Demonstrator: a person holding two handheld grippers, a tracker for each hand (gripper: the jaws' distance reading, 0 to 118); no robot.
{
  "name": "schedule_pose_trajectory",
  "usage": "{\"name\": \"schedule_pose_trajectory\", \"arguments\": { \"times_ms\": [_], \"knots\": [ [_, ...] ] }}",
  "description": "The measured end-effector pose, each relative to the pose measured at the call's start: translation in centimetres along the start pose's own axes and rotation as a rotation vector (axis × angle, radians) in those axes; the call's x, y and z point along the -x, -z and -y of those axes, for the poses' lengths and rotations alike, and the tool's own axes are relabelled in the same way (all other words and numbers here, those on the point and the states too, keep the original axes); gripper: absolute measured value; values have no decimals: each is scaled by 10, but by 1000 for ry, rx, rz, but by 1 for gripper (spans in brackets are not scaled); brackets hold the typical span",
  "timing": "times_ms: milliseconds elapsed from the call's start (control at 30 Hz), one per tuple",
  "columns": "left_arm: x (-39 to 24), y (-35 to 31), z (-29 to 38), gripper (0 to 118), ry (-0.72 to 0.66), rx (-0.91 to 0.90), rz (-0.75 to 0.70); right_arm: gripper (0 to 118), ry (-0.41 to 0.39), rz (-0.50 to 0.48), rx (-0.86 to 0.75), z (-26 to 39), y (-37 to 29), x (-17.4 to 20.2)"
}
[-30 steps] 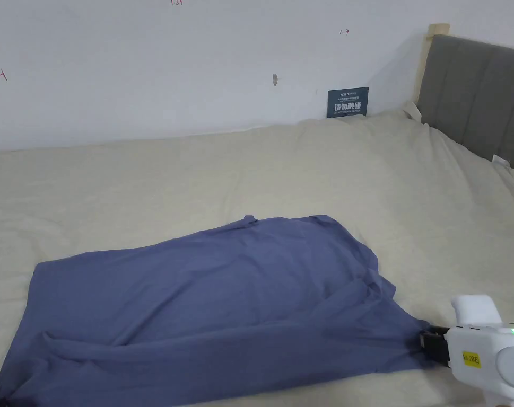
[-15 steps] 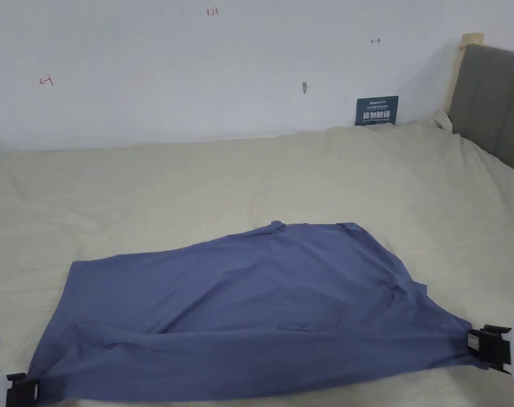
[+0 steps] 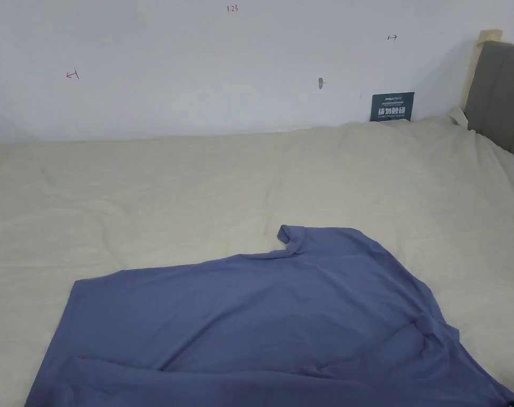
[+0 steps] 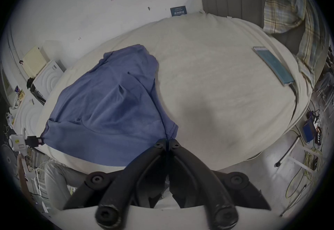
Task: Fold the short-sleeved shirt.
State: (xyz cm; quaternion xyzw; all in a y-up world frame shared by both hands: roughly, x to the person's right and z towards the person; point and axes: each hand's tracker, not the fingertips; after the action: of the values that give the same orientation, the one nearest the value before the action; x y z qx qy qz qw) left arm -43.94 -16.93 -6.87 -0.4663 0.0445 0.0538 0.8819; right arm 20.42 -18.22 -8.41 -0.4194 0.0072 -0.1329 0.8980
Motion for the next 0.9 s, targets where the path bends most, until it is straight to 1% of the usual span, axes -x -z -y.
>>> {"name": "schedule_pose_trajectory", "arguments": {
  "times_ms": [33,67,100,133,167,233,300,367,400,433,467,500,533,567,600,633,667,700,733,767,900],
  "knots": [
    [0,2,0,42,-12,-1,-6,12,18,8,-5,1,4,0],
    [2,4,0,69,-21,-2,-29,33,30,-1,-17,0,6,-1],
    [4,5,0,88,-20,-4,-42,63,36,5,-18,-1,7,0],
    [6,4,1,94,-23,-11,-51,89,40,23,-18,-4,7,1],
    [9,-1,1,94,-33,-31,-48,90,38,25,-23,-4,6,0],
    [15,-13,-3,94,-85,-74,-4,90,-3,10,-92,-10,-5,5],
    [17,-25,-11,94,-105,-121,-5,90,-35,10,-122,-22,-16,14],
    [14,-38,-23,94,-107,-160,6,90,-91,-8,-180,-33,-27,28],
    [11,-43,-29,93,-111,-188,27,89,-120,-22,-195,-40,-33,35],
    [8,-47,-36,88,-103,-212,53,84,-149,-34,-221,-45,-38,44],
    [-1,-53,-42,79,-98,-226,82,73,-178,-38,-239,-52,-41,53],
    [-8,-54,-50,61,-97,-240,102,60,-199,-39,-249,-59,-41,62],
    [-15,-51,-57,31,-72,-239,96,39,-200,-55,-235,-67,-37,68],
    [-22,-47,-64,7,-57,-248,93,28,-208,-66,-219,-73,-33,74],
    [-31,-43,-70,3,-30,-248,47,20,-208,-79,-210,-80,-27,81],
    [-37,-36,-78,2,-5,-231,36,7,-204,-96,-207,-87,-21,86],
    [-42,-31,-83,0,-9,-221,42,0,-186,-96,-203,-93,-12,87],
    [-44,-25,-89,0,-7,-214,52,0,-162,-100,-181,-102,-4,88],
    [-47,-19,-94,0,-27,-227,87,0,-160,-158,-155,-112,4,89],
    [-49,-14,-100,0,-44,-228,113,0,-145,-158,-142,-121,11,91],
    [-58,5,-121,0,-26,-199,88,0,-176,-123,-117,-165,46,100]
  ]
}}
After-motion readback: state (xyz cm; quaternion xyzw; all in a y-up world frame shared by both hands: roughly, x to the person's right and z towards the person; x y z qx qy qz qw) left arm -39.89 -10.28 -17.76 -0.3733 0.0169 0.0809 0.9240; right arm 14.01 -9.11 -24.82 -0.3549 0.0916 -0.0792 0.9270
